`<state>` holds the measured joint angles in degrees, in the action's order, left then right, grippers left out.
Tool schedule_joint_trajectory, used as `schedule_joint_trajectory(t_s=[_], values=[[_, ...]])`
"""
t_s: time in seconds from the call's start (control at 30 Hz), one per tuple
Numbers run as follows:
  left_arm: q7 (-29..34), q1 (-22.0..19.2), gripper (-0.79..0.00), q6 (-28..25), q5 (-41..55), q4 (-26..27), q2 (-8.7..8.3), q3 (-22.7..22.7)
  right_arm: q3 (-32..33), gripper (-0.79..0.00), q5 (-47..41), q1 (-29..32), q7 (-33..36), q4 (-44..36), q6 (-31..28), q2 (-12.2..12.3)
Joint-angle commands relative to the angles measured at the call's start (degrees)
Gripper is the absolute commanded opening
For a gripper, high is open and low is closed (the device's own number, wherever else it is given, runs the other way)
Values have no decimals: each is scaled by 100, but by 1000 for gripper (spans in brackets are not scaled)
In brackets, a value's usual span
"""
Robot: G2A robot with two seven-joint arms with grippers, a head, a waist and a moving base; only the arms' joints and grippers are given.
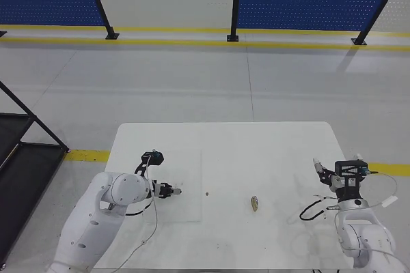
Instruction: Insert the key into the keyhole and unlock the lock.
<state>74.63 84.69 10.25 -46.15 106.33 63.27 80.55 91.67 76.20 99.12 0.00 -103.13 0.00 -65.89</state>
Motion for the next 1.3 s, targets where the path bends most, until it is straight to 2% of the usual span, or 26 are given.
schedule_joint_trajectory(t_s=[0.0,0.17,0.3,0.8,1.0,1.13,1.27], values=[[-32,11,-446,-12,10,-28,-7,6,0,0,0,0,0,0,0,0],[-112,11,-483,-12,-33,-95,-23,-4,0,0,0,0,0,0,0,0],[-142,-3,-566,-66,5,-141,-32,-36,0,0,0,0,0,0,0,0],[-230,-201,-650,-114,145,-493,-51,-186,0,0,0,0,0,0,0,0],[-255,-251,-659,-130,209,-541,-57,-255,0,0,0,0,0,0,0,0],[-273,-274,-699,-124,247,-547,-63,-286,0,0,0,0,0,0,0,0],[-285,-302,-785,-111,251,-581,-70,-321,0,0,0,0,0,0,0,0]])
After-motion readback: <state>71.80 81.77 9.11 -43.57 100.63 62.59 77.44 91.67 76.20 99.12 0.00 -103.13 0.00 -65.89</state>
